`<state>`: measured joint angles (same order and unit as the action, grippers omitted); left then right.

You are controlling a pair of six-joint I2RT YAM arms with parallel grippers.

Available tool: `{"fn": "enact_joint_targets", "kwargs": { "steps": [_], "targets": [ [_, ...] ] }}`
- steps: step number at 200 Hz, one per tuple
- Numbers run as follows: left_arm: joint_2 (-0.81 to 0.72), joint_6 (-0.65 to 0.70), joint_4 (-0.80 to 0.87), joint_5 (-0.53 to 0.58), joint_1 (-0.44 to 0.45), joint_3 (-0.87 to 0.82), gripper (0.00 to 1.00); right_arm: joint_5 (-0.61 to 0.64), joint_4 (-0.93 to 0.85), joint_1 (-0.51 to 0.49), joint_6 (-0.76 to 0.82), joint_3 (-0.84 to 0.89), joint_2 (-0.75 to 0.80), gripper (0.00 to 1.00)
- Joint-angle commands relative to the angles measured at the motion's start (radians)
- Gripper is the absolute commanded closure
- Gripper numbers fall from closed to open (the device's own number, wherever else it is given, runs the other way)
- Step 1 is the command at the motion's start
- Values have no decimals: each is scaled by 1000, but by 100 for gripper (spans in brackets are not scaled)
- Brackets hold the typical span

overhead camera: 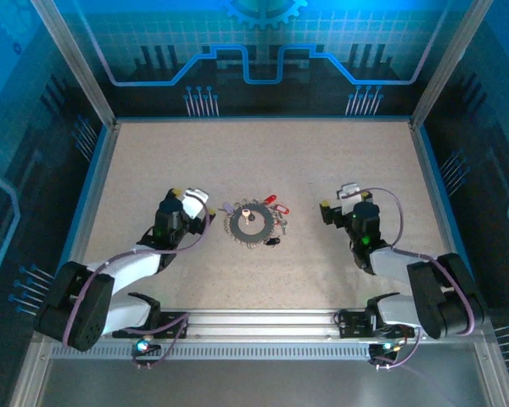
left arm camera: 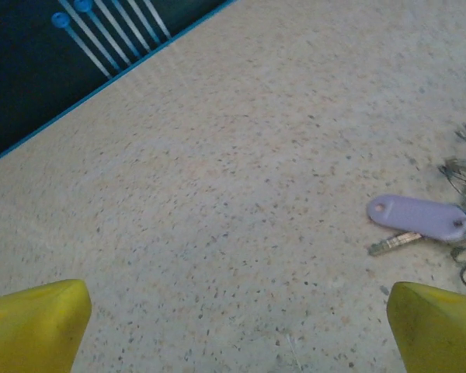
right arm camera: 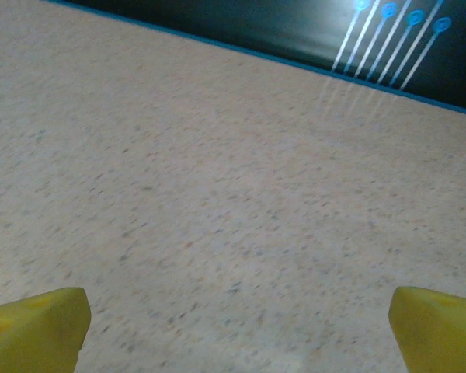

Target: Put the keys on the keyring

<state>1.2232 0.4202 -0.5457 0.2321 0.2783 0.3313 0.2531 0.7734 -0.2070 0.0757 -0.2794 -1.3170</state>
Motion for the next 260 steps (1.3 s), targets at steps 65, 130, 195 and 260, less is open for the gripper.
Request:
{"fn": "enact_joint_targets", "kwargs": {
  "steps": [65,130,195,260],
  "targets": [
    [248,-269,-433,12,-118,-4,1,-15,43,95,-76,-123,-188,0],
    [331,-377,-460,-77,-223,11,1,-67,8,119,-85,-139,-185,0],
    [327,-399,-412,-37,-226,32,1,-75,4,123,-88,-139,-185,0],
    [326,-403,-398,-38,-228,37,1,-74,4,122,-87,-139,-185,0]
  ]
}}
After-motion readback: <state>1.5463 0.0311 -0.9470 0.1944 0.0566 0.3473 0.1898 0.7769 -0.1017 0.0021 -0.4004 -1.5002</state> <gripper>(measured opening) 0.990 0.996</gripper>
